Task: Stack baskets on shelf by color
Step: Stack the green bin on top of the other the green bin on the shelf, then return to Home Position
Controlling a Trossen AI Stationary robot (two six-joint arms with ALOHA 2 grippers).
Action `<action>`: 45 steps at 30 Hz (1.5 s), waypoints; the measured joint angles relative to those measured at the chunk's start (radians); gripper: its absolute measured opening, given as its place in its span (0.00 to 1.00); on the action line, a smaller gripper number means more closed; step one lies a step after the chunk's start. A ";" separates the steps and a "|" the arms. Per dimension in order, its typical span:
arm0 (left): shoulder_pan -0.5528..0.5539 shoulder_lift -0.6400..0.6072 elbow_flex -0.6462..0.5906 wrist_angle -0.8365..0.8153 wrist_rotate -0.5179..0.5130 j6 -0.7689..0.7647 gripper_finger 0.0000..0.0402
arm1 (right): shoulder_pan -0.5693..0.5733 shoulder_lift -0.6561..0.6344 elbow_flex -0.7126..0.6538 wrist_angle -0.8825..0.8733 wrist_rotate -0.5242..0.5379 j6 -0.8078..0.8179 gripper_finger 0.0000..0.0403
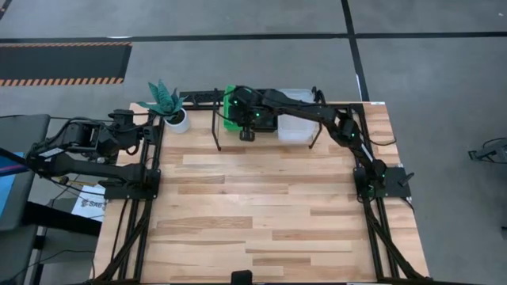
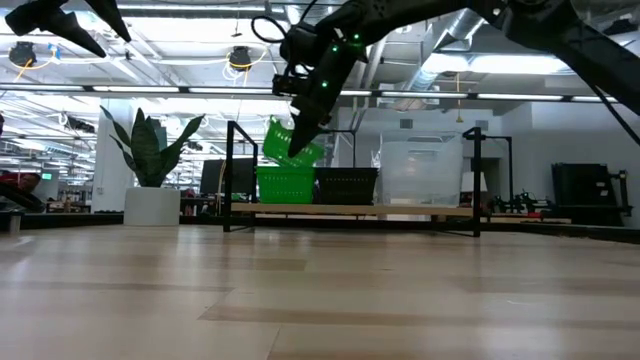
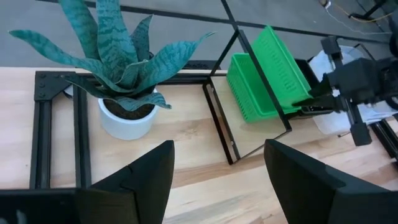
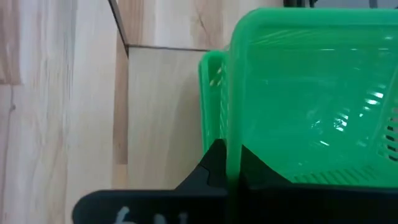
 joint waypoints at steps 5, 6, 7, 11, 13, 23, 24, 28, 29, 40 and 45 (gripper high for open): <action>0.000 0.000 0.000 0.000 0.002 -0.002 0.59 | 0.000 0.000 -0.004 0.011 0.000 -0.008 0.05; 0.000 0.000 0.000 0.000 0.004 -0.005 0.59 | 0.000 0.000 -0.004 0.011 0.000 -0.008 0.07; 0.000 0.000 0.000 0.000 0.004 -0.007 0.59 | 0.000 0.000 -0.004 0.013 0.000 -0.008 0.09; 0.000 0.000 0.000 0.000 0.005 -0.009 0.59 | 0.000 0.000 -0.004 0.015 0.001 -0.008 0.16; 0.000 0.000 0.000 0.000 0.005 -0.010 0.59 | 0.000 0.000 -0.004 0.015 0.002 -0.008 0.19; 0.000 0.000 0.000 0.000 0.006 -0.025 0.59 | -0.005 0.000 -0.004 0.027 0.010 0.019 0.39; 0.000 0.000 0.000 0.000 0.006 -0.025 0.59 | -0.005 -0.002 -0.003 0.024 0.010 0.019 0.41; 0.000 0.000 0.000 0.000 0.008 -0.025 0.59 | -0.004 -0.024 0.048 0.014 0.005 0.026 0.46; 0.000 0.000 0.000 0.001 0.008 -0.025 0.59 | -0.005 -0.038 0.070 -0.007 0.003 0.041 0.47; 0.000 0.000 0.000 0.002 0.078 -0.064 0.59 | 0.015 -0.412 0.141 -0.243 -0.050 0.220 0.47; 0.000 0.000 0.000 0.002 0.192 -0.020 0.59 | 0.040 -0.628 0.141 -0.443 -0.050 0.279 0.46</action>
